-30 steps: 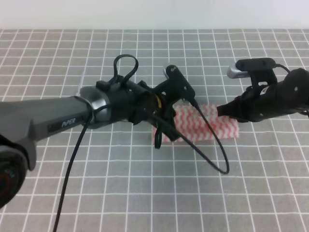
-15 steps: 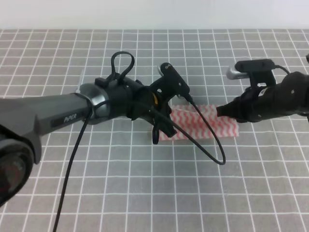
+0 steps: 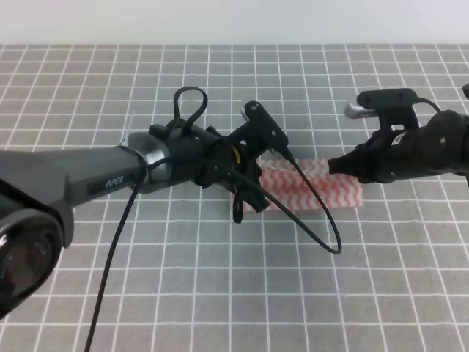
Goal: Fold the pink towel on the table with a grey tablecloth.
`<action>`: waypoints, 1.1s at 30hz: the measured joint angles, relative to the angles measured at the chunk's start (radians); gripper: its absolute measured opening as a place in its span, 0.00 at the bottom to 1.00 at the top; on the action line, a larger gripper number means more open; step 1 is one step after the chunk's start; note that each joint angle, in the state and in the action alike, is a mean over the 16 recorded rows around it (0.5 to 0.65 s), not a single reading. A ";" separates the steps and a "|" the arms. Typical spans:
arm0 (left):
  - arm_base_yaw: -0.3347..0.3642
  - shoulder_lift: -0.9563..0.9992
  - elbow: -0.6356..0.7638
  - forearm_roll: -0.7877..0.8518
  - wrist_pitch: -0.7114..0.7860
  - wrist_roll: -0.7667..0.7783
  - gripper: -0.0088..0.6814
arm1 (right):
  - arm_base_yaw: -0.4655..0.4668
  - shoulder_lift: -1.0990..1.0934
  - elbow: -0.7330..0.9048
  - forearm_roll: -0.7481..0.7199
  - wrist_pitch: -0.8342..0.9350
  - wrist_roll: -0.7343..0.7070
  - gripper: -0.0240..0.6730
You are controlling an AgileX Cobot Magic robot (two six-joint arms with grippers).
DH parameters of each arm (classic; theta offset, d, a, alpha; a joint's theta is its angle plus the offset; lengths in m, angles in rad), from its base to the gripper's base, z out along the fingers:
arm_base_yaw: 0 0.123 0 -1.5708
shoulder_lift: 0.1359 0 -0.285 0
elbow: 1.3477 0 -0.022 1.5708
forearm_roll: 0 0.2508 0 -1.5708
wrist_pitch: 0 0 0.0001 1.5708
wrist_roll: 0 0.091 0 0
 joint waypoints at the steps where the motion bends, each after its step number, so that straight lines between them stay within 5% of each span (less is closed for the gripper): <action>1: 0.000 0.000 0.000 0.000 -0.003 0.000 0.01 | 0.000 0.000 0.000 0.000 -0.002 0.000 0.01; 14: 0.002 0.003 0.000 0.002 -0.024 0.000 0.01 | 0.000 -0.001 0.000 -0.001 -0.020 -0.002 0.03; 23: 0.002 0.001 0.000 0.003 -0.035 0.000 0.02 | 0.000 0.000 0.000 -0.001 -0.032 -0.002 0.17; 33: 0.014 -0.001 0.000 0.001 -0.057 -0.002 0.20 | 0.000 0.008 0.000 -0.002 -0.042 -0.001 0.33</action>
